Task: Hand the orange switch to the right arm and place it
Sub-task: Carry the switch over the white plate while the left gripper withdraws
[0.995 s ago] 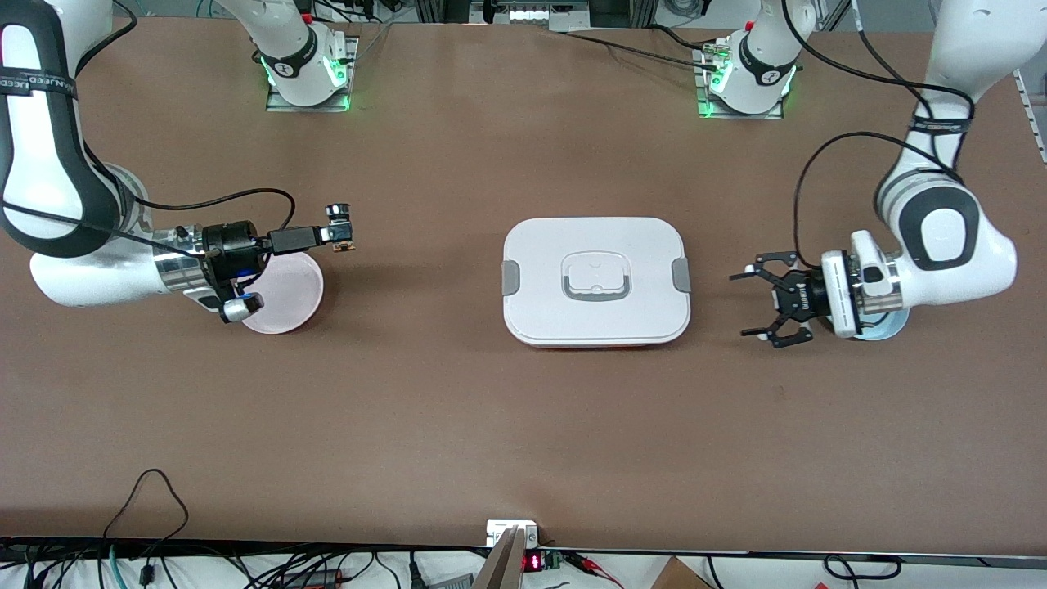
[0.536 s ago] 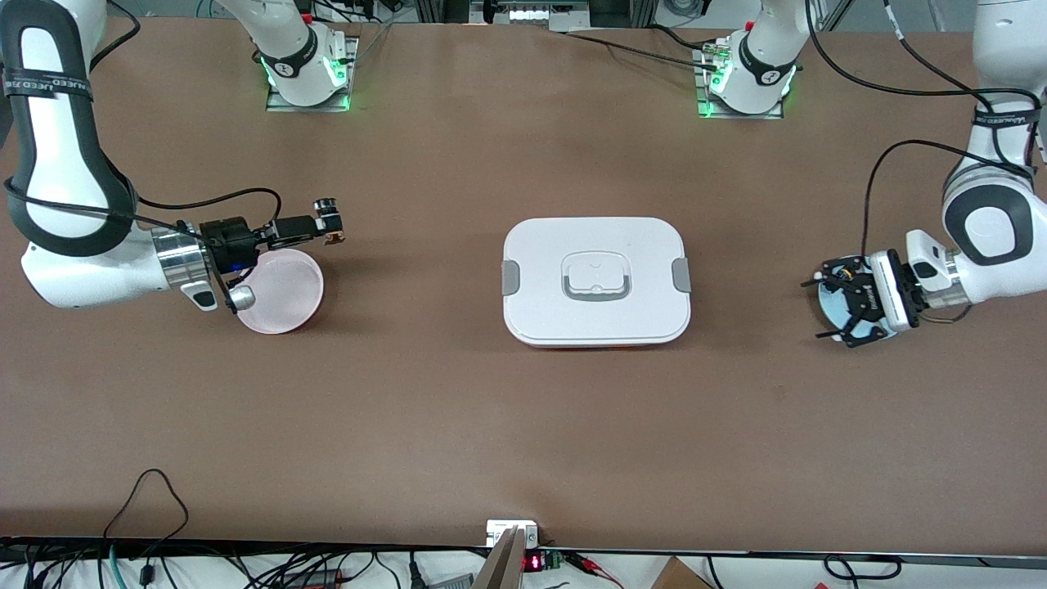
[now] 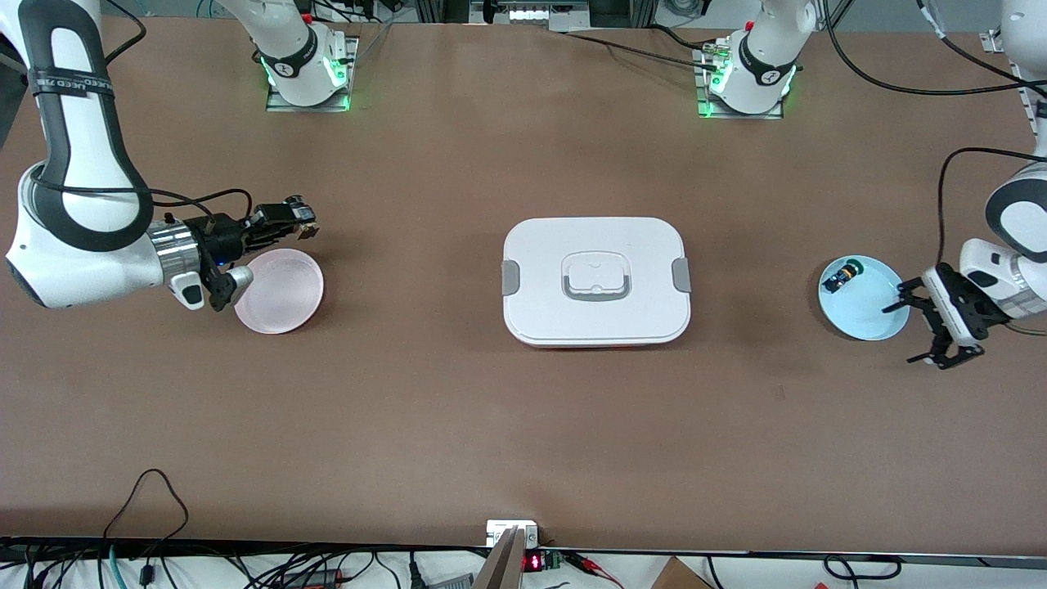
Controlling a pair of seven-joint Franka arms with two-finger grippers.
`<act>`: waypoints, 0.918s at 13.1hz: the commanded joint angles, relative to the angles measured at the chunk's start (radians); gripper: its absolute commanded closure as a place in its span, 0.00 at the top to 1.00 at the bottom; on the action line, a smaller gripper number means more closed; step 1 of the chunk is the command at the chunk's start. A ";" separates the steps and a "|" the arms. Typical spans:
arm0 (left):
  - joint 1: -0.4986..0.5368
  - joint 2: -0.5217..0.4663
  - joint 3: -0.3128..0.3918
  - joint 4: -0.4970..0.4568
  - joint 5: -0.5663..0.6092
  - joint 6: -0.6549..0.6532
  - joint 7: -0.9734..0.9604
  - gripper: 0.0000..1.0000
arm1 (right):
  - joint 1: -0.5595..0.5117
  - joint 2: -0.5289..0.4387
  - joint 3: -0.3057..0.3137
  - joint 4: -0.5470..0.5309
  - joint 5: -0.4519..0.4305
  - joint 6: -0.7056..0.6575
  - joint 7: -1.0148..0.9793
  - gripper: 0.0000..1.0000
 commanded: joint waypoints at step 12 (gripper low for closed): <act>-0.105 -0.149 -0.021 0.343 0.383 -0.389 -0.685 1.00 | 0.003 0.002 0.010 -0.002 -0.474 0.281 -0.461 0.20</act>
